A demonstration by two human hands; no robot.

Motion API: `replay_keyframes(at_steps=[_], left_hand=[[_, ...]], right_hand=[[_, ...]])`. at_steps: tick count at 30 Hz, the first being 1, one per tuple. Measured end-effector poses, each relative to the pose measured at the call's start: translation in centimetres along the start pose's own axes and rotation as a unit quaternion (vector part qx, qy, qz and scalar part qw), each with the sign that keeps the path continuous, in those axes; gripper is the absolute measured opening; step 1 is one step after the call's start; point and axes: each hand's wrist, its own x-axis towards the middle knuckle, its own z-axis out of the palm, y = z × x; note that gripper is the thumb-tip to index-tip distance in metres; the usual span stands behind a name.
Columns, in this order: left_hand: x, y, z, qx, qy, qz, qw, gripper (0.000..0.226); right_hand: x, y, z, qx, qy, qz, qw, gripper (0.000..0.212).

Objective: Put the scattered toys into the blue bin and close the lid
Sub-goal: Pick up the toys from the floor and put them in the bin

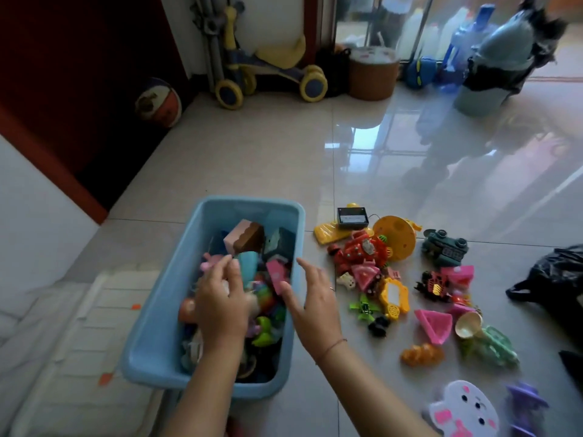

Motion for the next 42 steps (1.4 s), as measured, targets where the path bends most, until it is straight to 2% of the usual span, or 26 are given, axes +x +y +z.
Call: replay_keyframes(at_steps=[4, 9, 12, 16, 19, 22, 27, 34, 38, 42], left_hand=[[-3.3, 3.0, 4.9, -0.029, -0.108, 0.086, 0.99, 0.053], [-7.9, 4.2, 13.2, -0.001, -0.219, 0.147, 0.965, 0.051], [-10.1, 2.9, 18.4, 0.034, -0.294, 0.123, 0.947, 0.063], [-11.3, 0.0, 23.9, 0.069, -0.359, 0.001, 0.931, 0.061], [-11.1, -1.5, 26.7, 0.116, -0.355, -0.049, 0.927, 0.058], [-10.9, -1.8, 28.8, 0.172, -0.362, -0.062, 0.914, 0.062], [-11.3, -2.2, 30.1, 0.19, -0.372, -0.061, 0.907, 0.048], [-11.9, -2.2, 25.6, 0.027, -0.352, -0.131, 0.927, 0.035], [-10.7, -0.2, 21.9, -0.038, -0.316, -0.122, 0.94, 0.036], [-8.6, 3.1, 17.6, -0.078, -0.282, -0.069, 0.954, 0.041]], right_hand=[[-0.1, 6.7, -3.1, -0.061, 0.071, 0.06, 0.994, 0.055], [-0.6, 15.5, -7.2, -0.108, 0.079, 0.169, 0.977, 0.06], [-0.5, 19.7, -8.3, -0.118, 0.057, 0.22, 0.967, 0.067], [1.0, 23.5, -8.2, -0.106, 0.017, 0.245, 0.963, 0.074], [2.5, 25.8, -7.3, -0.13, -0.018, 0.263, 0.956, 0.081], [3.4, 27.4, -6.4, -0.153, -0.045, 0.284, 0.945, 0.088], [3.1, 28.0, -5.8, -0.173, -0.033, 0.299, 0.938, 0.078], [0.4, 25.9, -5.4, -0.121, -0.016, 0.306, 0.944, 0.08], [-1.0, 22.2, -6.4, -0.049, 0.076, 0.3, 0.95, 0.076], [0.0, 16.2, -8.0, -0.01, 0.153, 0.243, 0.958, 0.076]])
